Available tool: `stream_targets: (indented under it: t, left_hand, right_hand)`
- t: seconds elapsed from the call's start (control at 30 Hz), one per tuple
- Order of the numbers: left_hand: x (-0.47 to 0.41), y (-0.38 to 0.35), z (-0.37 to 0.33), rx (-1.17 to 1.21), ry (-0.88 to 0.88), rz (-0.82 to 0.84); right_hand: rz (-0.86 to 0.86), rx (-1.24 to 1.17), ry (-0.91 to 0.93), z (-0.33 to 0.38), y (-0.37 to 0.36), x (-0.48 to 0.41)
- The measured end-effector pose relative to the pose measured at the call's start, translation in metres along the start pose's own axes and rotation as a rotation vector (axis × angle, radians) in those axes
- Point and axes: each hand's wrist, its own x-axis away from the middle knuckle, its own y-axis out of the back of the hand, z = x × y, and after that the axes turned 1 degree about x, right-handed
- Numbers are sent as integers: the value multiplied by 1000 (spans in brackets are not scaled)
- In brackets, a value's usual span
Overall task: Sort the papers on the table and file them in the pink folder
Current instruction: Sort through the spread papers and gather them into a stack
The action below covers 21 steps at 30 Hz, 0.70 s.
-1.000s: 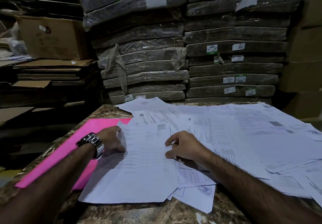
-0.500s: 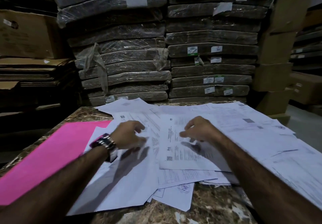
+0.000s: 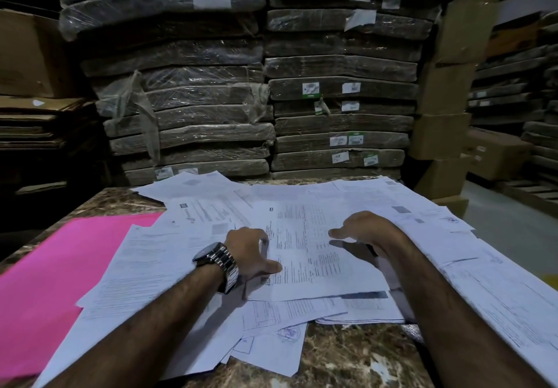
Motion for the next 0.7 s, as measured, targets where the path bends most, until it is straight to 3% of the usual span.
stream_targets:
  t: [0.17,0.43,0.7]
  left_hand:
    - [4,-2,4,67,16,-12]
    - [7,-5,7,130,27,-38]
    - [3,-7,14,342,81,-70]
  right_hand:
    - [87,-282,71,-14,10,-3]
    - [59,-436,135,-19,10,2]
    - [50,-221,145,-20,2,-7]
